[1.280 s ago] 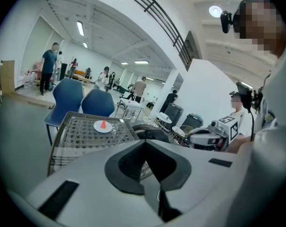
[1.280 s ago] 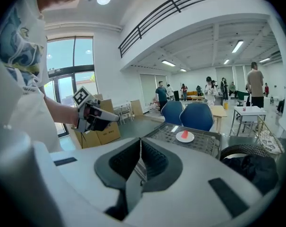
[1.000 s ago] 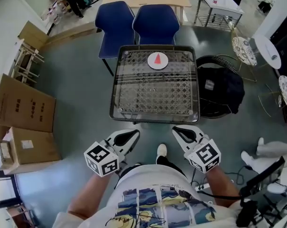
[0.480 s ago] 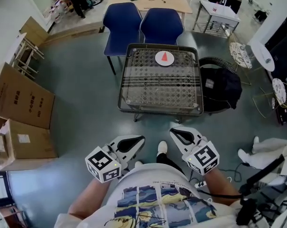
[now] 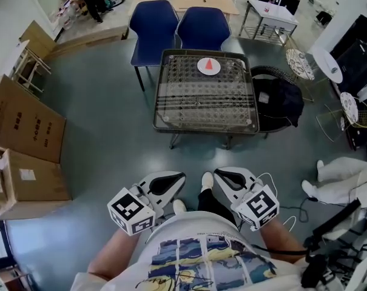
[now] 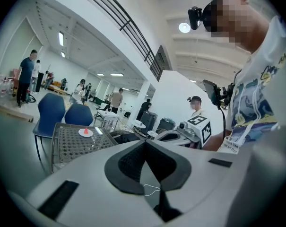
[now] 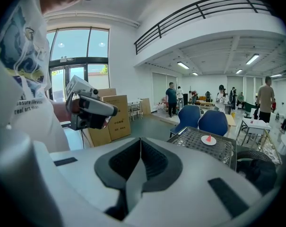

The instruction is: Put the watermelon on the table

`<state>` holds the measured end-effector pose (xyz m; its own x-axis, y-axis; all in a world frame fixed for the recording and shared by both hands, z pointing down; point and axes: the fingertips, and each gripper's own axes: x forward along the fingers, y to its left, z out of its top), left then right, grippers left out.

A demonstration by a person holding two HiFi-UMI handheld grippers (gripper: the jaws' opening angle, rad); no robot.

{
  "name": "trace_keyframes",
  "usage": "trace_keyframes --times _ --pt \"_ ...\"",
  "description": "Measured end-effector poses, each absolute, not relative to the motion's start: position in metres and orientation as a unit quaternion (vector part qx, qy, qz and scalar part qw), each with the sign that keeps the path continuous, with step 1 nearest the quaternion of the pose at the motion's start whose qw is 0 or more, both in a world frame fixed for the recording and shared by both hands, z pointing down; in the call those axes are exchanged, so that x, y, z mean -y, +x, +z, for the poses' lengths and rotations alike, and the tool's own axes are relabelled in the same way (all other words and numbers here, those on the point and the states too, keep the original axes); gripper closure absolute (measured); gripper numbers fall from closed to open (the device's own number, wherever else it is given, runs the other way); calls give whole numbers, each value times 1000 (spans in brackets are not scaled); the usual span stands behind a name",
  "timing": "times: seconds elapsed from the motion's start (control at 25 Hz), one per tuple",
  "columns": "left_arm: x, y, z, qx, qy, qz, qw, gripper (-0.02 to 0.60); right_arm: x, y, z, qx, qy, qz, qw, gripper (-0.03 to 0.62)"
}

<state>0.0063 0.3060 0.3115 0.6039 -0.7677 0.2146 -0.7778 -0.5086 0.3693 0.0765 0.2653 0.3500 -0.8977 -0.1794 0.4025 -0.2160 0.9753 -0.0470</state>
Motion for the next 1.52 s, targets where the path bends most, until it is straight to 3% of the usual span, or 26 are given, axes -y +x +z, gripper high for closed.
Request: trace_keyframes --times 1.52 --pt "-381 3 315 454 867 23 202 572 -349 57 336 977 67 -4 202 583"
